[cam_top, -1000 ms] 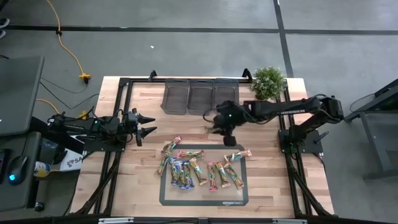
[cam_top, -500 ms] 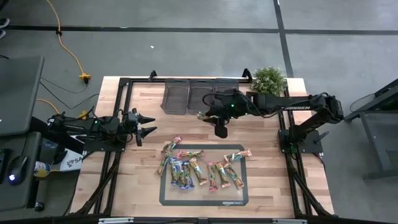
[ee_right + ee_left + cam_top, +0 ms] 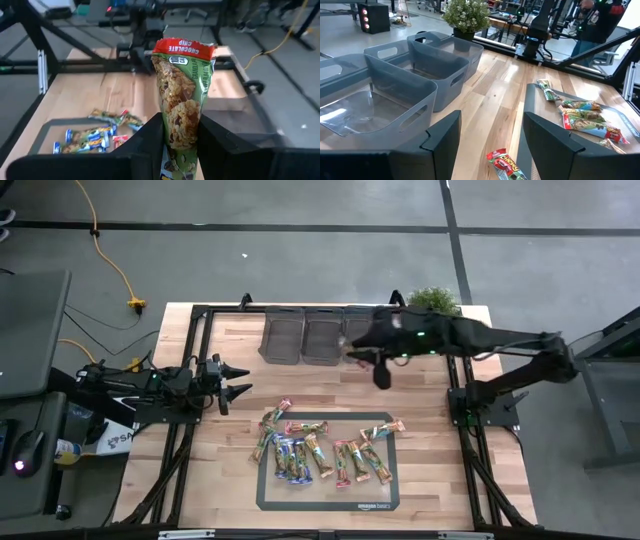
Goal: Pick and place Granola Bars by type
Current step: Put the red granola bar into the right black bin
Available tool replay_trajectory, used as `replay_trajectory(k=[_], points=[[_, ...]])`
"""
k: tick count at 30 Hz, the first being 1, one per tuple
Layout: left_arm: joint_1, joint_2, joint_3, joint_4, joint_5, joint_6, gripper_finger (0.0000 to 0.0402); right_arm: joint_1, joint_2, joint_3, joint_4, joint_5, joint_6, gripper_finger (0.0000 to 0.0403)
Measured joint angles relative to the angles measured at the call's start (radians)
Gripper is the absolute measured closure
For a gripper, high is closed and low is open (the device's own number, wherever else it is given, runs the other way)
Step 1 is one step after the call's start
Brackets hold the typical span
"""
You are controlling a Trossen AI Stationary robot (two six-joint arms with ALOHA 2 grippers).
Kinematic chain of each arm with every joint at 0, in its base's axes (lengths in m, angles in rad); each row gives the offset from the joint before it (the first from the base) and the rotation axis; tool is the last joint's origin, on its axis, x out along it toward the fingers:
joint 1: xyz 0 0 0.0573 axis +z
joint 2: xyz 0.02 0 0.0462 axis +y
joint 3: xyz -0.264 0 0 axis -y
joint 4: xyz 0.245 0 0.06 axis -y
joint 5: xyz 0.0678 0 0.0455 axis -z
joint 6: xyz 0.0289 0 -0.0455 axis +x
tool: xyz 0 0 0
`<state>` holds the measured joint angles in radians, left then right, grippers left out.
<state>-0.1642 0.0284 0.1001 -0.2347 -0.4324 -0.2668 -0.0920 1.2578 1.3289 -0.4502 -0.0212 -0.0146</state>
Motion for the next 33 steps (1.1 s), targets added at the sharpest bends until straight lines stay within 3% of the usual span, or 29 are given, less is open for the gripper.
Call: replay_trajectory(k=[12,16,22,33], points=[[0.0,0.0,0.0,0.0,0.001,0.0,0.019,0.001,-0.153,0.0,-0.194,0.106,0.01,0.0316],[0.0,0.0,0.0,0.0,0.001,0.0,0.019,0.001,-0.152,-0.001,-0.25,0.201,0.024,0.0316],[0.0,0.0,0.0,0.0,0.003,0.0,0.019,-0.049,-0.11,-0.002,-0.287,0.413,0.146,0.0316],[0.0,0.0,0.0,0.0,0.003,0.0,0.019,-0.24,0.073,-0.002,-0.247,0.483,0.333,0.0316]])
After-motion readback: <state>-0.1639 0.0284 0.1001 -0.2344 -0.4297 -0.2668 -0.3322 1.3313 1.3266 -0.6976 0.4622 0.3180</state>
